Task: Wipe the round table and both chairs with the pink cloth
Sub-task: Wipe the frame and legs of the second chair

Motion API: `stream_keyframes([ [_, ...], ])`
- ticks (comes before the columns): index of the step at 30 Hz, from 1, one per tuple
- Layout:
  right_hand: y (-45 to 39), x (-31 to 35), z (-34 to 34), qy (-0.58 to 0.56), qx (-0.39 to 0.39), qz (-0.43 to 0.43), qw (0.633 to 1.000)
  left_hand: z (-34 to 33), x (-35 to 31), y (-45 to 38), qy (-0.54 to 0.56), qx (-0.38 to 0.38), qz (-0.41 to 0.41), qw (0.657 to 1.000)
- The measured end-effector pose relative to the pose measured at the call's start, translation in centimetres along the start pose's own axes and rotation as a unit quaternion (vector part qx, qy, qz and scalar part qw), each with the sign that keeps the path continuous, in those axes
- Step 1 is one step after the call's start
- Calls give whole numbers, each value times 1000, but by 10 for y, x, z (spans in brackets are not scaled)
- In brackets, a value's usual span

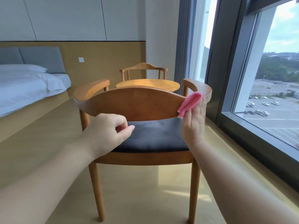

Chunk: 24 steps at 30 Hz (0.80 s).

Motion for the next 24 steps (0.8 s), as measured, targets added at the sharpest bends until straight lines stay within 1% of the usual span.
stream_keyframes([
  [3, -2, -5, -2, -34, -7, -43, 998, 3, 7, 10, 1, -15, 23, 1000],
  [5, 1, 0, -4, -11, 1, -35, 999, 4, 14, 19, 11, -19, 40, 999],
  [7, 7, 11, -6, 41, 12, 7, 999, 5, 21, 27, 20, -26, 59, 998],
  [10, 17, 37, -11, 128, 23, 102, 986, 6, 30, 38, 32, -34, 78, 996],
  [13, 24, 69, -21, 217, 21, 221, 951, 12, 38, 50, 54, -59, 92, 993],
  [16, 26, 98, -37, 295, 31, 309, 903, 21, 52, 65, 80, -97, 115, 985],
  [20, 32, 135, -65, 352, 42, 390, 850, 33, 72, 89, 86, -112, 132, 981],
  [24, 44, 166, -101, 407, 56, 447, 795, 45, 97, 112, 77, -125, 144, 979],
])
Point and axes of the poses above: each hand's wrist, its own y-axis away from the middle knuckle, its own z-axis out of the back of the hand, x = y × z, the point moved 3 cm from there along -y, towards the middle knuckle, and after that the axes turned 2 degrees about z, right-handed, at the moved point
